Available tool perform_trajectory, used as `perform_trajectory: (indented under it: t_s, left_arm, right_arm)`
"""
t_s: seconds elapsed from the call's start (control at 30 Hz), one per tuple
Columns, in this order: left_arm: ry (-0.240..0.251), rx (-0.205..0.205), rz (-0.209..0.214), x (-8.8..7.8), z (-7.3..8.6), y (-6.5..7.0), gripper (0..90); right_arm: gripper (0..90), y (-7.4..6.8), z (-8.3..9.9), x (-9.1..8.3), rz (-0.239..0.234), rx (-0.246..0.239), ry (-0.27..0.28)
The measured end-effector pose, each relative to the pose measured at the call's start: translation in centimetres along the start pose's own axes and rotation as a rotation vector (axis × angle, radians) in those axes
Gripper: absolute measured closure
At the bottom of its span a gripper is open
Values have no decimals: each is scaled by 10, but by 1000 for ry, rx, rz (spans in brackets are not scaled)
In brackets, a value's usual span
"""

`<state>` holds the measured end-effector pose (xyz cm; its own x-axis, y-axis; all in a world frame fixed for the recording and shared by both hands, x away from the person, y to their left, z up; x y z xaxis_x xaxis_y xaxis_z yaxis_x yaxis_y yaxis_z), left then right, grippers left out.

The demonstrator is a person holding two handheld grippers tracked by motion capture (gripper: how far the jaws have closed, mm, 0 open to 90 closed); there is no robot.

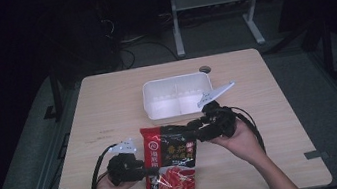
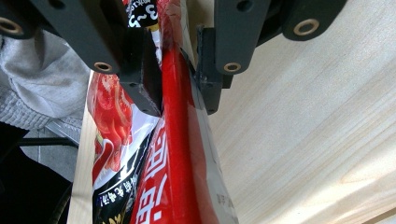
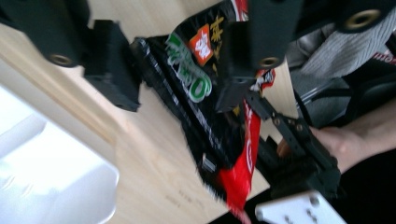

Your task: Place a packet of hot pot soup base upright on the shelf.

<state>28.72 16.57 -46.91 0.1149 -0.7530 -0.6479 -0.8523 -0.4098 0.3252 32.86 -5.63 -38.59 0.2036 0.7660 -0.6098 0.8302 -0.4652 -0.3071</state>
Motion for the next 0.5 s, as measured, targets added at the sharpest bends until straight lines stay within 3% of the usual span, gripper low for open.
perform_trajectory:
  t_s: [0.2,0.5]
  left_arm:
    - [-1,7,-5,0,0,1,716]
    - [-4,17,-10,-1,-1,2,715]
  right_arm:
    - [423,0,13,15,-36,10,-35]
    - [451,-5,23,40,-101,45,-69]
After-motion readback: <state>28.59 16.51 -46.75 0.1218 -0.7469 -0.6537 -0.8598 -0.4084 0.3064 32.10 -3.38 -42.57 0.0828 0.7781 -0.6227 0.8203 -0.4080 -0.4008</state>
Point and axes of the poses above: each handheld gripper's, and its own axes: x roughly forward along the jaws, z roughly out of its underside, y roughly to its right, the point moved 6 cm from there along x, roughly forward along the jaws
